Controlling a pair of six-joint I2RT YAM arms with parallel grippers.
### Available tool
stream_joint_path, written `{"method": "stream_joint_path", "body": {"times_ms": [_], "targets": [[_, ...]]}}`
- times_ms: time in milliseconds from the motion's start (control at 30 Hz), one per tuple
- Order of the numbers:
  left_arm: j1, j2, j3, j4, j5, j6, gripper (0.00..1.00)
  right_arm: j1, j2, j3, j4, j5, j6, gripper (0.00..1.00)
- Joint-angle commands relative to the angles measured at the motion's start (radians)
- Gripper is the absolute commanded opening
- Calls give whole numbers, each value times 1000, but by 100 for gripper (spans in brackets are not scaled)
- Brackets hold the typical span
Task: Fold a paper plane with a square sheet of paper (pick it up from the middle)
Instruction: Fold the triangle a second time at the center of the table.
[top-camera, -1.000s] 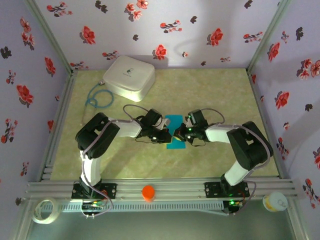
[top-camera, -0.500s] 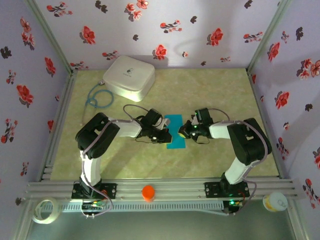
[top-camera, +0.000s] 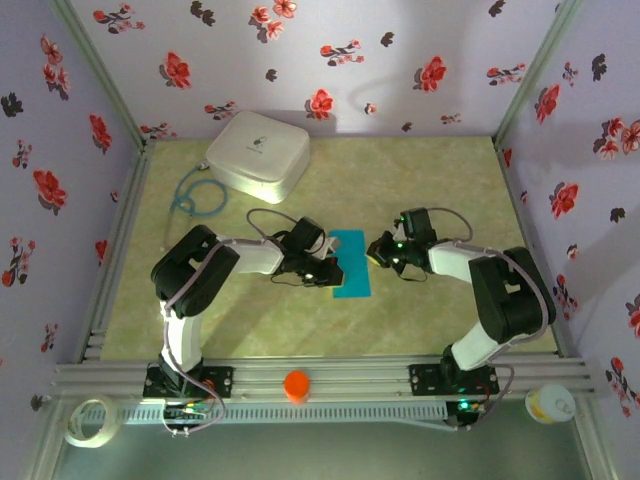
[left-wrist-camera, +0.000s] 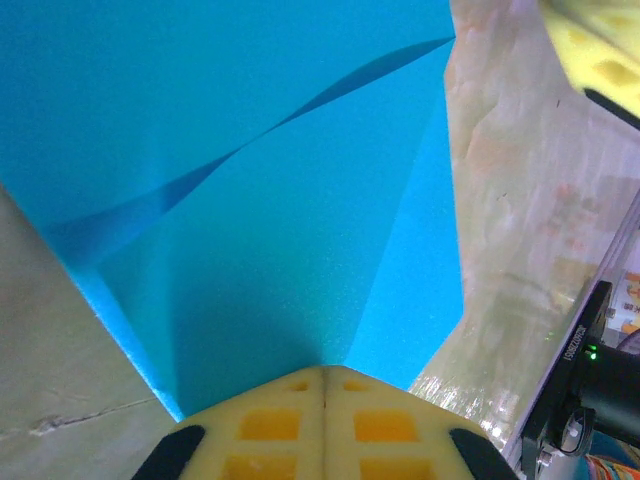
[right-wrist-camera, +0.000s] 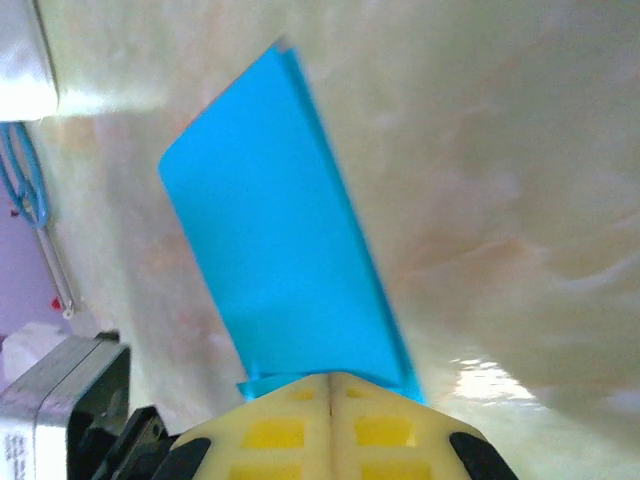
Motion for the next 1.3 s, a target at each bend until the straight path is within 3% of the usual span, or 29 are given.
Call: {"method": "stream_joint_path", "body": {"times_ms": [0,133,400,1267], "targets": [[-1,44,-25,-128,-59,10,0,69,16,27,-22,-18,-19,0],[-2,45,-29,-123,-58,8,0,108,77,40,-3,-11,-7,0],[-1,43,-28,-126,-58,10,0,87,161,15,-41,48,-25,0],[-6,-77,39,-166,-61,8,0,56,164,-5,-29,40,-25,0]]}}
